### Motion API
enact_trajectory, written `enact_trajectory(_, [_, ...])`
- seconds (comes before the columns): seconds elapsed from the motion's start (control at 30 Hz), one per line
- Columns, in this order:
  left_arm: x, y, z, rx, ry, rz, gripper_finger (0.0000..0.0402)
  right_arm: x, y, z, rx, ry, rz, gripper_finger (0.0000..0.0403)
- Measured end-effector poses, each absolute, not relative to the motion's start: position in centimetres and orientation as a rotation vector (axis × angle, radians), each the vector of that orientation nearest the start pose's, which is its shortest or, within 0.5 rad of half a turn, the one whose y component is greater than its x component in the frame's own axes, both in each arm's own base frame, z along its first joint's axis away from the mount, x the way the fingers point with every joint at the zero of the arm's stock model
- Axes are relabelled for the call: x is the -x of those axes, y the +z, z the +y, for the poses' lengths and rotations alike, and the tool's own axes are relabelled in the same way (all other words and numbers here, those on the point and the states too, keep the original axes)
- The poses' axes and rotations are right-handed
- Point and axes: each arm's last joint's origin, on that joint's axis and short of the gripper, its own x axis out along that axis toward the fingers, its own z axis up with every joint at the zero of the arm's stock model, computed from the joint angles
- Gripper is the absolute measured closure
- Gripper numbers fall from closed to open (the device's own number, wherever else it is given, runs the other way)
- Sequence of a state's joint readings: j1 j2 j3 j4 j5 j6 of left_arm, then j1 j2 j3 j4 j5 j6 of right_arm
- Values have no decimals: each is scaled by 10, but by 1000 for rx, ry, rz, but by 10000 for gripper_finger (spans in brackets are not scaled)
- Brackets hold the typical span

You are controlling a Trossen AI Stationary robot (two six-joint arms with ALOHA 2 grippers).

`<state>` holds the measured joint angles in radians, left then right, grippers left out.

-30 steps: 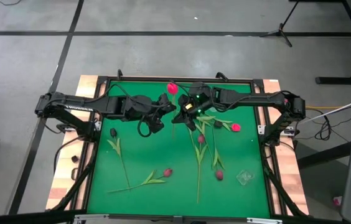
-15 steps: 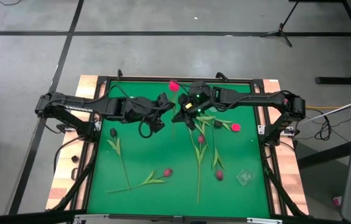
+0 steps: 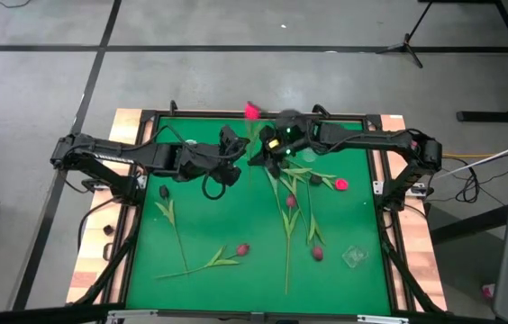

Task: Sort flowers into vase by color
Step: Put the left pink flower into the top right transparent vase

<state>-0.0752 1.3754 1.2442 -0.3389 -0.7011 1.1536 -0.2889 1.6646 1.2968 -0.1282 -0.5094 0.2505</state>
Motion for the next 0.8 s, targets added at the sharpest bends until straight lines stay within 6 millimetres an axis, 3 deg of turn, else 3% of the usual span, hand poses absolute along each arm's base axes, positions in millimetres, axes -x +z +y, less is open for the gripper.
enact_trajectory(0.27, [-299,350,-9,-1072,403,709,208,-343,295,-154,-449,36,417,393])
enact_trajectory(0.5, [-299,350,0,-829,524,658,208,-290,328,-199,-370,-154,334,393])
enact_trajectory(0.63, [-287,353,17,-719,459,664,208,-247,354,-200,-294,-311,359,393])
enact_trajectory(0.8, [-257,371,43,-463,259,559,224,-205,380,-183,-220,-433,389,393])
